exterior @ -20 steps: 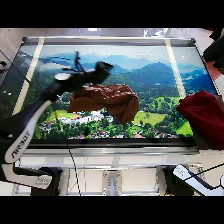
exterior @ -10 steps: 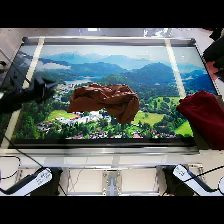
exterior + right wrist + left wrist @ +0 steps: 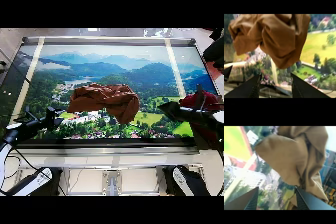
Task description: Fold the shirts.
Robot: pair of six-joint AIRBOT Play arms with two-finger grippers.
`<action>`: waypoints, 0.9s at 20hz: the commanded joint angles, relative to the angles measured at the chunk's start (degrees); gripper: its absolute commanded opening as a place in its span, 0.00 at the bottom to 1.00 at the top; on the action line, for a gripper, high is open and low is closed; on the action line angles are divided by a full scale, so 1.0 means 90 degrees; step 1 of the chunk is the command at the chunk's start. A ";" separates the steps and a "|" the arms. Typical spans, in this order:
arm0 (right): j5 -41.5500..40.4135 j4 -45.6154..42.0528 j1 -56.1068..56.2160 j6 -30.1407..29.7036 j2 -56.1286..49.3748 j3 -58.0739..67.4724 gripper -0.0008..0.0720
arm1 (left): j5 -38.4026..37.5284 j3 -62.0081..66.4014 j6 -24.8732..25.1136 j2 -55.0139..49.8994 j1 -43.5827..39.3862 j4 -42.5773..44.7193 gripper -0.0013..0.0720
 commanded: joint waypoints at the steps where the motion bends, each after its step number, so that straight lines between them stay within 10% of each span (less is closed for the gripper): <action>1: -0.0597 0.0449 0.0920 0.0034 0.0134 -0.0568 0.57 | 0.0364 -0.0112 0.0580 -0.0590 -0.0240 -0.0712 0.68; 10: -0.1484 -0.0243 0.2210 0.0848 0.0100 -0.0571 0.57 | 0.0733 0.0792 0.1836 -0.2176 -0.1158 -0.2550 0.65; 15: -0.1600 -0.1120 0.2397 0.2244 -0.0002 -0.0576 0.57 | 0.0913 0.1069 0.1773 -0.2378 -0.1457 -0.2737 0.03; 18: -0.1617 -0.1120 0.2543 0.2324 -0.0685 -0.0576 0.57 | 0.1042 0.1127 0.1770 -0.2378 -0.1457 -0.2739 0.03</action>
